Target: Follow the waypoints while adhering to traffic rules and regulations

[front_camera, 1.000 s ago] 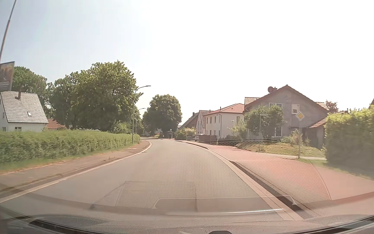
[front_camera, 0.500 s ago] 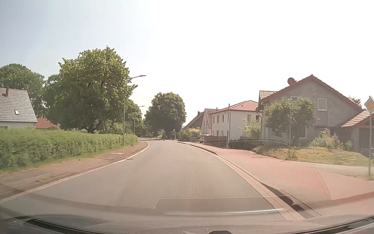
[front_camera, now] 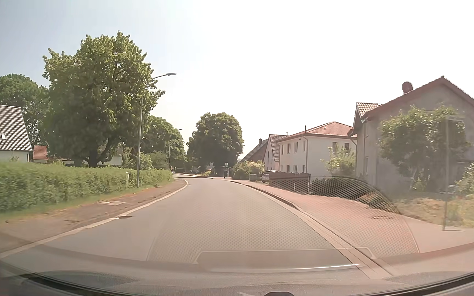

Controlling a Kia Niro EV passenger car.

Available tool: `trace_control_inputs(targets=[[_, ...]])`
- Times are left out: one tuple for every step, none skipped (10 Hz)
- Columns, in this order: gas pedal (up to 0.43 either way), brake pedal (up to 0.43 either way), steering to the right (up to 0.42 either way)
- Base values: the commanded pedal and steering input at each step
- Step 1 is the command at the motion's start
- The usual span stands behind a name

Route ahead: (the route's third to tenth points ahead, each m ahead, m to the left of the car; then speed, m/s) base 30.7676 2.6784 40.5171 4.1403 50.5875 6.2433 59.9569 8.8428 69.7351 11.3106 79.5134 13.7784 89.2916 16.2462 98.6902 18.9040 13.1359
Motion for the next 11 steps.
trace_control_inputs(targets=[[0.138,0.0,-0.017],[0.138,0.0,-0.018],[0.138,0.0,-0.02],[0.138,0.0,-0.02],[0.13,0.0,-0.021],[0.13,0.0,-0.021],[0.13,0.0,-0.021],[0.13,0.0,-0.021],[0.13,0.0,-0.021],[0.13,0.0,-0.021],[0.13,0.0,-0.021]])
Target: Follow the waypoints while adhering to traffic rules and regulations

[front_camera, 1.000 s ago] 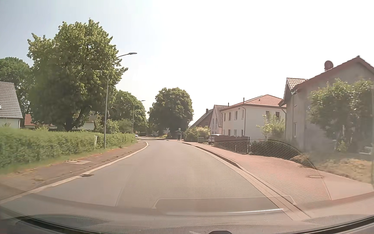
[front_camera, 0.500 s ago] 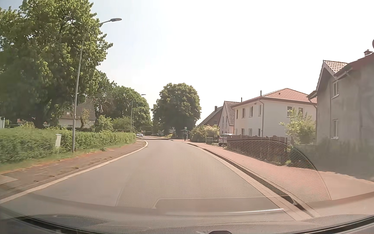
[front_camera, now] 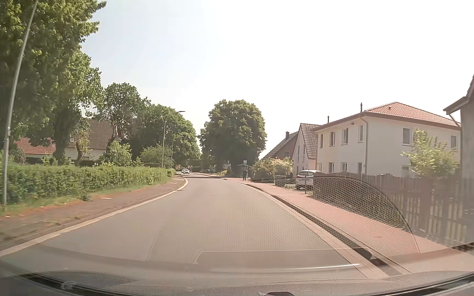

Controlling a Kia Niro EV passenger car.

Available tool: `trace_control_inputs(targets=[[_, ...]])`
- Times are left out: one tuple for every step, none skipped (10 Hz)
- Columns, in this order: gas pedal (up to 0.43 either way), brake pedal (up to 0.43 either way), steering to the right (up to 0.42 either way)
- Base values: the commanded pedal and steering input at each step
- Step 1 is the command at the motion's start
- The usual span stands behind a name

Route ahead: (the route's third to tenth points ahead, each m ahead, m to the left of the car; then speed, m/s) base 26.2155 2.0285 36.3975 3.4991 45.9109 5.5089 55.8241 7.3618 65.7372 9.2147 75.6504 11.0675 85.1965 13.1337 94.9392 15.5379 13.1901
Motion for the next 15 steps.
trace_control_inputs(targets=[[0.13,0.0,-0.021],[0.138,0.0,-0.021],[0.138,0.0,-0.021],[0.138,0.0,-0.021],[0.138,0.0,-0.021],[0.138,0.0,-0.021],[0.138,0.0,-0.021],[0.138,0.0,-0.02],[0.138,0.0,-0.019],[0.138,0.0,-0.018],[0.138,0.0,-0.018],[0.138,0.0,-0.018],[0.138,0.0,-0.018],[0.138,0.0,-0.018],[0.138,0.0,-0.018]])
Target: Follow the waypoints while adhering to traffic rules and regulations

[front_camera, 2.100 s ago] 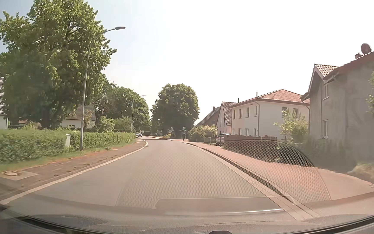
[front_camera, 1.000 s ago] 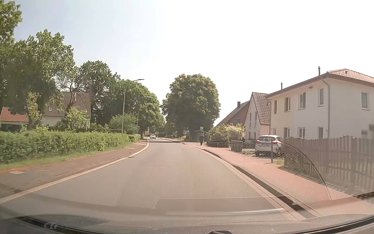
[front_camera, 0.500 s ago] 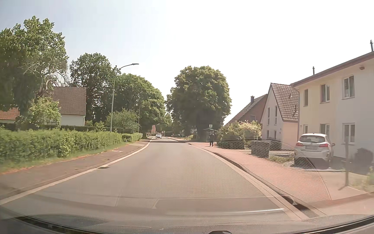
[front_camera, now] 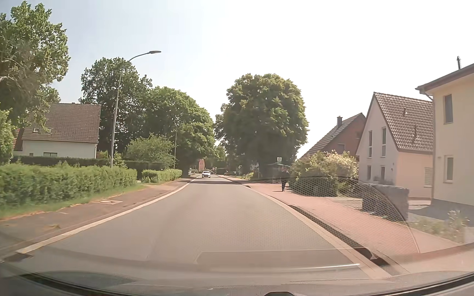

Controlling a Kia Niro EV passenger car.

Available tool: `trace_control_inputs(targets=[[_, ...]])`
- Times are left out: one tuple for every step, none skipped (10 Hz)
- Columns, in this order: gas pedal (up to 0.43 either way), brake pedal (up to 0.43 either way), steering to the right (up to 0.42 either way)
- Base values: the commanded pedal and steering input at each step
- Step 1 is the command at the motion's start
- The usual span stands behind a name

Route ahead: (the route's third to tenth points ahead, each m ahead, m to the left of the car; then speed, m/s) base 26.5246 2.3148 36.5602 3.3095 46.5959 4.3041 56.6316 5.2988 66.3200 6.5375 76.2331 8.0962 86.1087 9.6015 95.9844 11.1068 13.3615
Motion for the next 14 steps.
trace_control_inputs(targets=[[0.138,0.0,-0.018],[0.138,0.0,-0.018],[0.138,0.0,-0.019],[0.138,0.0,-0.018],[0.15,0.0,-0.019],[0.15,0.0,-0.018],[0.15,0.0,-0.018],[0.15,0.0,-0.018],[0.15,0.0,-0.018],[0.15,0.0,-0.019],[0.15,0.0,-0.018],[0.15,0.0,-0.019],[0.15,0.0,-0.018],[0.15,0.0,-0.018]])
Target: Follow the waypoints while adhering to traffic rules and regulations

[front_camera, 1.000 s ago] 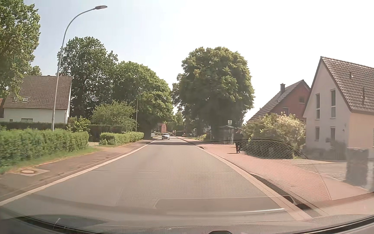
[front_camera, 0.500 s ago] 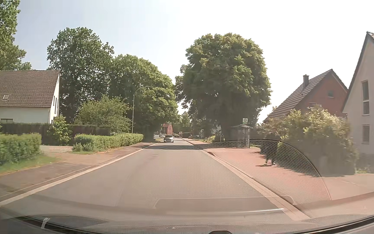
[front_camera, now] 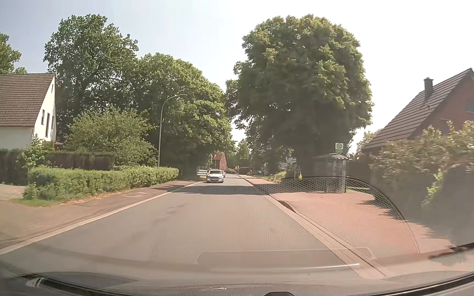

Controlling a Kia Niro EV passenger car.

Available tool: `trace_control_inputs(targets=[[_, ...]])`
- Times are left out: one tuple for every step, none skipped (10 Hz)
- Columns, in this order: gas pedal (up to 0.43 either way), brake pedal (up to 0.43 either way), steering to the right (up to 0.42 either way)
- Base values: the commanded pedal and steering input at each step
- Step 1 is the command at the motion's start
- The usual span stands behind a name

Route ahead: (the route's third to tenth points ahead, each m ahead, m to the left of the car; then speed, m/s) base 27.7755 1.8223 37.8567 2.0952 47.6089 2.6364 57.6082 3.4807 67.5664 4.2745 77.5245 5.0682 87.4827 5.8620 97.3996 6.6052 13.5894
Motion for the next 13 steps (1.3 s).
trace_control_inputs(targets=[[0.15,0.0,-0.017],[0.15,0.0,-0.017],[0.15,0.0,-0.017],[0.15,0.0,-0.017],[0.15,0.0,-0.017],[0.138,0.0,-0.016],[0.138,0.0,-0.015],[0.138,0.0,-0.014],[0.138,0.0,-0.014],[0.138,0.0,-0.013],[0.138,0.0,-0.012],[0.15,0.0,-0.011],[0.15,0.0,-0.009]])
